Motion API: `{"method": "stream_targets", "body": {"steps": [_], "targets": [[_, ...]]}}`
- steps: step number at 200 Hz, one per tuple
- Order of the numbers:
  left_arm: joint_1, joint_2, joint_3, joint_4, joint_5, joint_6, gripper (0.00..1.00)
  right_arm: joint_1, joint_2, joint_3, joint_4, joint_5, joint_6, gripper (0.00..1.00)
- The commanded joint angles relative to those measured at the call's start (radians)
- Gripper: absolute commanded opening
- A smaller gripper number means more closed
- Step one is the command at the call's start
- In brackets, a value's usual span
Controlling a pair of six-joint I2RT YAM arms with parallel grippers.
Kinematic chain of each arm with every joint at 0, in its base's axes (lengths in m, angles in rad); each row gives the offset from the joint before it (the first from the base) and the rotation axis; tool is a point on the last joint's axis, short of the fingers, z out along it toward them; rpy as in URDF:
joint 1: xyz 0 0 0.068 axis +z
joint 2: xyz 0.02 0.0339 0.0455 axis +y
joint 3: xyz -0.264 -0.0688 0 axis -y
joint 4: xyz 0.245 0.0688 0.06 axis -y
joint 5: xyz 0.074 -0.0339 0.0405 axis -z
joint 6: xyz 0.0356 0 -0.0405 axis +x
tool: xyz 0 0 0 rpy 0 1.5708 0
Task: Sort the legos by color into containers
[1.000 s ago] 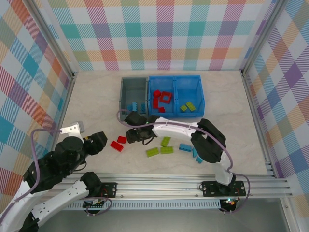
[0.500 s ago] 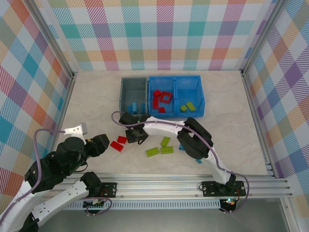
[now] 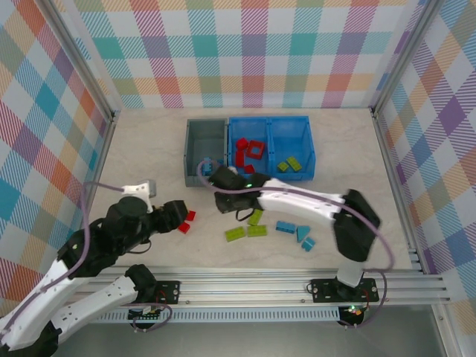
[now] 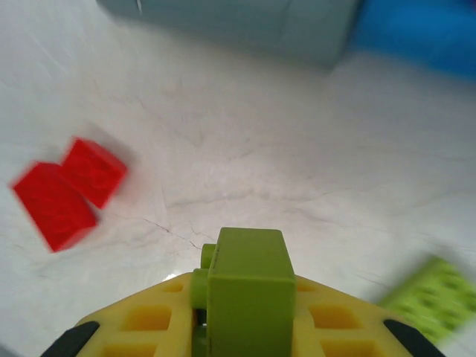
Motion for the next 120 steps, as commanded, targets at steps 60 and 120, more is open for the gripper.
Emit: {"method": "stream_targets", "body": {"steps": [60,120], "targets": [[-0.077,0.376,0.086,0.431,0.218,0.036,0.73,-0.583,-0.174,-0.034,-0.046,-0.162,-0.161,0.25],[-0.311,0.704,0.285,0.419,-0.067,0.146,0.72,-0.718,0.291,0.358,-0.139,-0.294,-0.158,0.25]]}}
